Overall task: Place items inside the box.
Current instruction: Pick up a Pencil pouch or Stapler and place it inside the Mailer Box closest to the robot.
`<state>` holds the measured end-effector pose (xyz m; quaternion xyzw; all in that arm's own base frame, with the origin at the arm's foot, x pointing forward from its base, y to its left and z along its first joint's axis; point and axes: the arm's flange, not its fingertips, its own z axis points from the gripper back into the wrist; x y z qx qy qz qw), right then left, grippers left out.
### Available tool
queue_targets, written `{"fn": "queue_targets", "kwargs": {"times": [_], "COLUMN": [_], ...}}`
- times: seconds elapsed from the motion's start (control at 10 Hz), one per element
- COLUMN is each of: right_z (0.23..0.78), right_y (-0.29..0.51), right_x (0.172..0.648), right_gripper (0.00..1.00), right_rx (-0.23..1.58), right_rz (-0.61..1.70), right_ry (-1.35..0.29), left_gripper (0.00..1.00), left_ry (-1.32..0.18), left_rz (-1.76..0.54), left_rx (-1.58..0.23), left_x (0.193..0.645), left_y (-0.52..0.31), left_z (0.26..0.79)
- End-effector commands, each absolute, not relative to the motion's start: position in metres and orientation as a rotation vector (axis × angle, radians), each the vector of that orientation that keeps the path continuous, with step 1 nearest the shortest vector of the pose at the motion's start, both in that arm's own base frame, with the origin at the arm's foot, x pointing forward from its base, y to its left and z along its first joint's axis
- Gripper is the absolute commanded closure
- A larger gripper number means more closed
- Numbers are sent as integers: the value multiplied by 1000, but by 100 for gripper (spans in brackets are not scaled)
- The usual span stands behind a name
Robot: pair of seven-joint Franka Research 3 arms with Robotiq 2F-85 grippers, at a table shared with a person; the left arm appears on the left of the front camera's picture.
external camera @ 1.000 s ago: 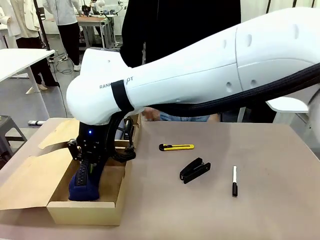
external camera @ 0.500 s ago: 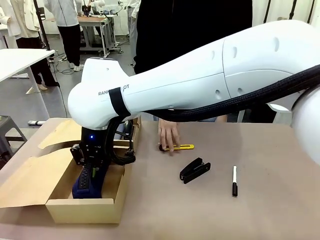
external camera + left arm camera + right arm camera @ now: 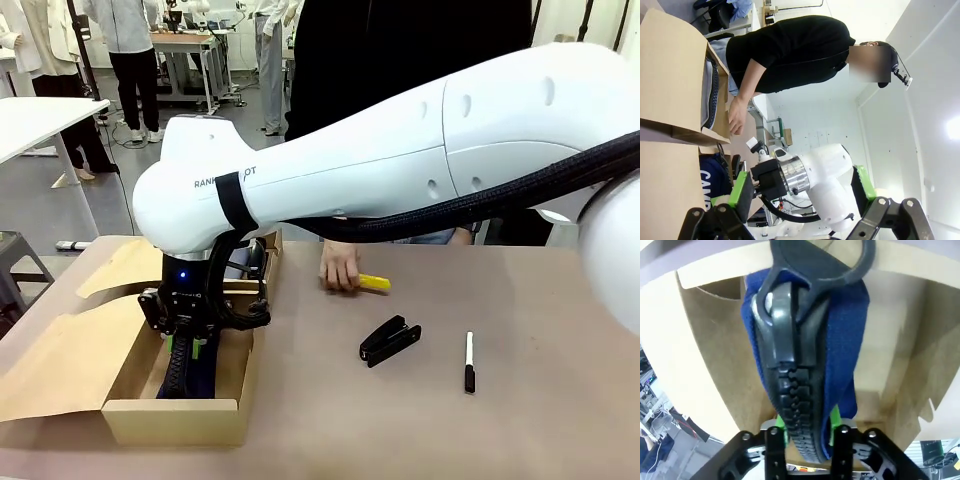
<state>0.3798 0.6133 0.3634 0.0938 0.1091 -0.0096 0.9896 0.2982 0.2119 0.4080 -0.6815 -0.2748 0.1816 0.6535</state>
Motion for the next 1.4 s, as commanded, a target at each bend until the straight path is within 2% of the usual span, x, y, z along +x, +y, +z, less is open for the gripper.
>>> {"fn": "queue_targets", "kwargs": {"times": [0.0, 0.1, 0.2, 0.3, 0.6, 0.8, 0.9, 1.0, 1.3], "right_z": [368, 368, 368, 368, 398, 419, 430, 443, 468], "right_y": [621, 620, 621, 620, 600, 593, 583, 565, 490], "right_x": [382, 381, 381, 381, 369, 345, 326, 307, 270], "right_gripper": [0, 0, 4, 0, 0, 0, 0, 0, 0], "right_rx": [188, 190, 194, 199, 235, 312, 348, 346, 414], "right_rz": [-21, -17, -13, -10, 74, 230, 361, 426, 425], "right_ry": [235, 229, 230, 227, 187, 230, 359, 417, 332], "left_gripper": [0, 0, 0, 0, 0, 0, 0, 0, 0], "left_ry": [-643, -643, -643, -643, -643, -643, -643, -643, -643], "left_rz": [390, 390, 390, 390, 390, 390, 390, 390, 390], "left_rx": [-1551, -1551, -1551, -1551, -1551, -1551, -1551, -1551, -1551], "left_x": [296, 296, 296, 296, 296, 296, 296, 296, 296], "left_y": [210, 210, 210, 210, 210, 210, 210, 210, 210], "left_z": [407, 407, 407, 407, 407, 407, 407, 407, 407]}}
